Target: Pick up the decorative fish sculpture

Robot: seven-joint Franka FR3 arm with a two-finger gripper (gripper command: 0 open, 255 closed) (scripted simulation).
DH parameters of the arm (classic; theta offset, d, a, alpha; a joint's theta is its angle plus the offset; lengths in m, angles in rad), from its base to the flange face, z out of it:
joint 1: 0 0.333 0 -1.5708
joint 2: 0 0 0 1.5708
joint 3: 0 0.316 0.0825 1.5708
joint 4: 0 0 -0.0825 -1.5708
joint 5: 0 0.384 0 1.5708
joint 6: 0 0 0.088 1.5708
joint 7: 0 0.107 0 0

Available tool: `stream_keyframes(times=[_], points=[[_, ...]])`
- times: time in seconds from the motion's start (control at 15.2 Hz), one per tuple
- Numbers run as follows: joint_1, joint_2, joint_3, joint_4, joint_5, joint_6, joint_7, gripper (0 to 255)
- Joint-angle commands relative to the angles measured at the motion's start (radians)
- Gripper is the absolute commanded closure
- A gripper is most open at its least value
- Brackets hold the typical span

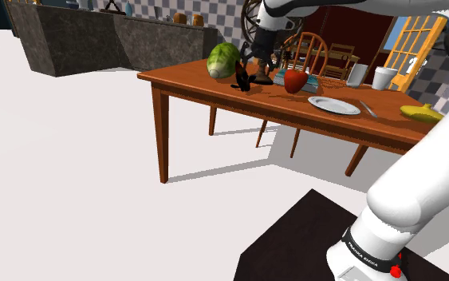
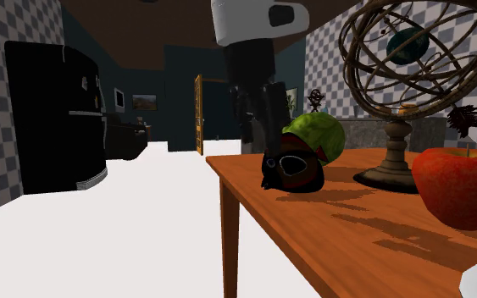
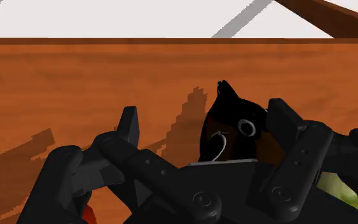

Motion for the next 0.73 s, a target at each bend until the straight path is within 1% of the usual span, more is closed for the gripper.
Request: stream_keyframes(times=[0.0, 0.33, 0.66], points=[[-0.02, 0.062, -0.012, 0.082, -0.004, -0.006, 0.078, 0], [-0.057, 0.182, -0.046, 0.247, -0.007, -0.02, 0.255, 0], [-0.058, 0.167, -0.048, 0.16, -0.007, 0.052, 0.26, 0]])
